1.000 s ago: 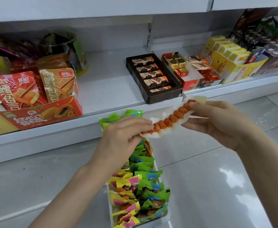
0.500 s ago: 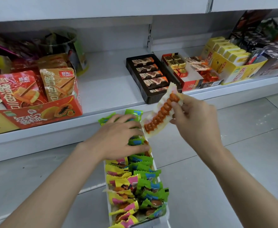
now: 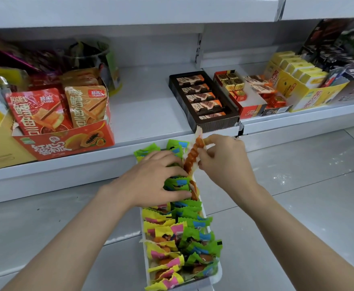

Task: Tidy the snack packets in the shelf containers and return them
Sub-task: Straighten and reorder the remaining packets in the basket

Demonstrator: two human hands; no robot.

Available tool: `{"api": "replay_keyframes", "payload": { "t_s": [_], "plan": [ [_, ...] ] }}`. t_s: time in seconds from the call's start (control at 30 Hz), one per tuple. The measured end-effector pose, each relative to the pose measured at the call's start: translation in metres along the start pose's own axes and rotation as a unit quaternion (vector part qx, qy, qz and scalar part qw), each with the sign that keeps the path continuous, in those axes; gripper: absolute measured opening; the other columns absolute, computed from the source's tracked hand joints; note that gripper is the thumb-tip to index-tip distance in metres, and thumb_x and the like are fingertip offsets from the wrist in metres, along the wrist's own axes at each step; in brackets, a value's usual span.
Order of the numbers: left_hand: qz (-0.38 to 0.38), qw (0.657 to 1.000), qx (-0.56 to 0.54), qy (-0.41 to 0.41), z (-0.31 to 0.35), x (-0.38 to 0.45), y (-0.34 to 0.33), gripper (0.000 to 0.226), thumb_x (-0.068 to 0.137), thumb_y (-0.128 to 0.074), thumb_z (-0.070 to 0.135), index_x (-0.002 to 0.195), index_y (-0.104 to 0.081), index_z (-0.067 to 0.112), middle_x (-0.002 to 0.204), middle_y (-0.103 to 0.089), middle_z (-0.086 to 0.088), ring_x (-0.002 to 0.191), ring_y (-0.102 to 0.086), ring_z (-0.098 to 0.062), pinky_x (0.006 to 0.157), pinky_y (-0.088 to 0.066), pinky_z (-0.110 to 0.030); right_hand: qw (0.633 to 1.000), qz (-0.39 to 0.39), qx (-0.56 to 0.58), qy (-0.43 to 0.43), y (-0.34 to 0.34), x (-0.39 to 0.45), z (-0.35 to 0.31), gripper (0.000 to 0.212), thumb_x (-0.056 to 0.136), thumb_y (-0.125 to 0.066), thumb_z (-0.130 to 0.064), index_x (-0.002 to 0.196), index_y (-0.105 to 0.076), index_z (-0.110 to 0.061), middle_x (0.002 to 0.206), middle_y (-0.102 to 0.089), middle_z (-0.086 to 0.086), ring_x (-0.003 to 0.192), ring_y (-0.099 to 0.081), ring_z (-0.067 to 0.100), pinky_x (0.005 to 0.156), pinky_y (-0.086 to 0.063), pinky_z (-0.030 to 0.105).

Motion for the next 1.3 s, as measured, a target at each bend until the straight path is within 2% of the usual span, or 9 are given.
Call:
{"api": "replay_keyframes", "payload": {
  "t_s": [0.2,0.3,0.4,0.47,0.7,0.8,0.93,1.1,1.3],
  "plan": [
    [-0.014,1.000,-0.007,0.008,-0.002,-0.003,-0.002,0.061,0.085,-0.044,0.075,0.128,-0.062,0.036,0.149,-0.041,0.012,0.145,-0.021,-0.012,0.122,-0.008,-0.033,0.986,-0.125,-0.067,-0.088,-0.035,0.009,0.028,0.026,0.091,-0.065,-0.030,0.086,-0.074,-0.006,0.085,-0.075,0.013,0.082,-0.069,0.028,0.072,-0.057,0.035],
    [-0.018,1.000,-0.003,0.007,-0.001,-0.003,-0.003,0.062,0.086,-0.043,0.075,0.129,-0.062,0.036,0.152,-0.040,0.011,0.147,-0.019,-0.013,0.123,-0.008,-0.035,0.994,-0.077,-0.003,-0.080,-0.023,0.012,0.023,0.032,0.085,-0.073,-0.044,0.108,-0.073,-0.022,0.090,-0.077,0.000,0.081,-0.070,0.013,0.074,-0.054,0.026],
    [-0.013,1.000,-0.005,0.006,-0.002,-0.003,-0.003,0.062,0.086,-0.043,0.075,0.129,-0.063,0.034,0.151,-0.041,0.010,0.146,-0.020,-0.013,0.123,-0.009,-0.035,0.999,-0.014,0.024,-0.036,-0.013,0.015,0.013,0.013,0.085,-0.072,-0.029,0.086,-0.079,-0.017,0.069,-0.074,0.001,0.064,-0.069,0.016,0.068,-0.057,0.032],
    [-0.005,1.000,-0.008,0.007,-0.002,-0.004,-0.002,0.059,0.087,-0.047,0.074,0.127,-0.064,0.034,0.150,-0.042,0.011,0.146,-0.021,-0.012,0.122,-0.009,-0.033,0.999,-0.039,-0.001,-0.027,-0.025,0.012,0.009,0.018,0.084,-0.067,-0.018,0.071,-0.077,-0.011,0.063,-0.071,0.008,0.064,-0.068,0.025,0.063,-0.056,0.035],
    [0.017,0.999,-0.035,0.014,-0.001,-0.009,0.000,0.052,0.087,-0.056,0.066,0.126,-0.065,0.032,0.150,-0.043,0.011,0.147,-0.022,-0.011,0.121,-0.007,-0.026,0.995,-0.083,-0.015,-0.051,-0.034,0.016,0.016,0.017,0.085,-0.068,-0.017,0.073,-0.077,-0.007,0.068,-0.073,0.012,0.066,-0.068,0.028,0.061,-0.058,0.037],
    [0.022,0.998,-0.049,0.018,0.001,-0.012,0.001,0.051,0.089,-0.055,0.064,0.126,-0.064,0.030,0.150,-0.043,0.012,0.148,-0.021,-0.010,0.122,-0.006,-0.026,0.995,-0.088,-0.009,-0.051,-0.031,0.013,0.021,0.018,0.087,-0.070,-0.020,0.074,-0.079,-0.011,0.066,-0.073,0.007,0.064,-0.068,0.022,0.055,-0.056,0.028],
    [0.038,0.999,-0.026,0.025,0.008,-0.016,0.005,0.047,0.092,-0.053,0.060,0.126,-0.064,0.029,0.150,-0.043,0.011,0.149,-0.018,-0.012,0.123,-0.006,-0.033,0.975,-0.141,0.139,-0.104,-0.036,0.000,0.029,0.015,0.088,-0.074,-0.024,0.085,-0.081,-0.012,0.074,-0.076,0.006,0.076,-0.073,0.022,0.077,-0.061,0.033],
    [0.100,0.995,-0.028,0.010,0.027,-0.028,0.009,0.027,0.092,-0.067,0.035,0.117,-0.071,0.024,0.136,-0.055,0.001,0.137,-0.039,-0.022,0.114,-0.031,-0.045,0.965,-0.149,0.175,-0.128,-0.020,-0.037,0.051,0.017,0.081,-0.079,-0.039,0.085,-0.080,-0.023,0.073,-0.076,-0.005,0.069,-0.074,0.009,0.079,-0.062,0.035],
    [0.099,0.992,-0.070,0.022,0.032,-0.033,-0.001,0.022,0.099,-0.058,0.023,0.115,-0.073,0.023,0.138,-0.055,0.004,0.132,-0.041,-0.018,0.109,-0.037,-0.042,0.966,-0.183,0.115,-0.140,-0.024,-0.045,0.052,0.012,0.082,-0.077,-0.036,0.082,-0.080,-0.025,0.068,-0.074,-0.011,0.063,-0.072,0.004,0.067,-0.059,0.022]
  ]
}}
Point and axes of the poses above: each hand's wrist, its own x-axis towards the middle knuckle, its own y-axis out of the back of the hand, z = x × y, the point moved 7 cm from there along x, towards the middle knuckle
